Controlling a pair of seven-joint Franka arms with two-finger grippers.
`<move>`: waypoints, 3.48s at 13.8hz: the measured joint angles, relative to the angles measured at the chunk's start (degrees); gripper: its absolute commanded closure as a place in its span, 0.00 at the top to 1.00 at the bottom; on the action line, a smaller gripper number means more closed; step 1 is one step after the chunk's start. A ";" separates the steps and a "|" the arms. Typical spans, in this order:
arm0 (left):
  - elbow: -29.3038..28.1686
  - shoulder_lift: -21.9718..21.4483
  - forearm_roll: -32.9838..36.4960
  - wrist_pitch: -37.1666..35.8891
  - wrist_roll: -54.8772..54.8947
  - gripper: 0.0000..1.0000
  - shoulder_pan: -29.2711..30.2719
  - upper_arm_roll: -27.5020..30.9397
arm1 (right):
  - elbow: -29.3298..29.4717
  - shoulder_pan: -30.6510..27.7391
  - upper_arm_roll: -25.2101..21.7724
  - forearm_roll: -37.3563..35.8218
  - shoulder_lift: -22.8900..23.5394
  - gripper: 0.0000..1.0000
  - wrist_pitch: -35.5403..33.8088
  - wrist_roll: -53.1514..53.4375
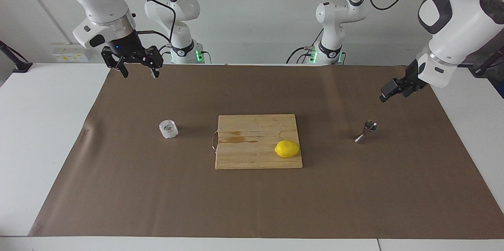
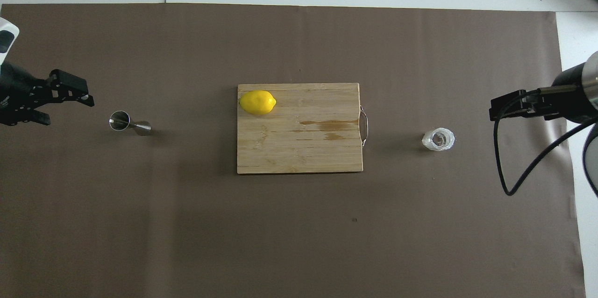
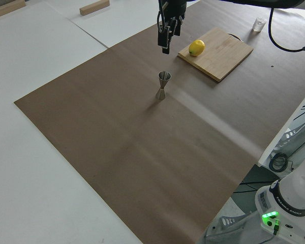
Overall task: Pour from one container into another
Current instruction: 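Open the left gripper and reach toward the small metal cup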
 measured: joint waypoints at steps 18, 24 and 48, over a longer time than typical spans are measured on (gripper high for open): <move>-19.71 -5.25 -19.78 19.39 -51.34 1.00 6.50 -1.02 | 0.00 0.00 0.00 0.00 0.00 1.00 0.00 0.00; -15.02 4.18 -31.11 14.38 -52.00 1.00 10.64 -0.15 | 0.00 0.00 0.00 0.00 0.00 1.00 0.00 0.00; -27.10 2.48 -42.13 19.40 -41.99 1.00 11.92 -0.85 | 0.00 0.00 0.00 0.00 0.00 1.00 0.00 0.00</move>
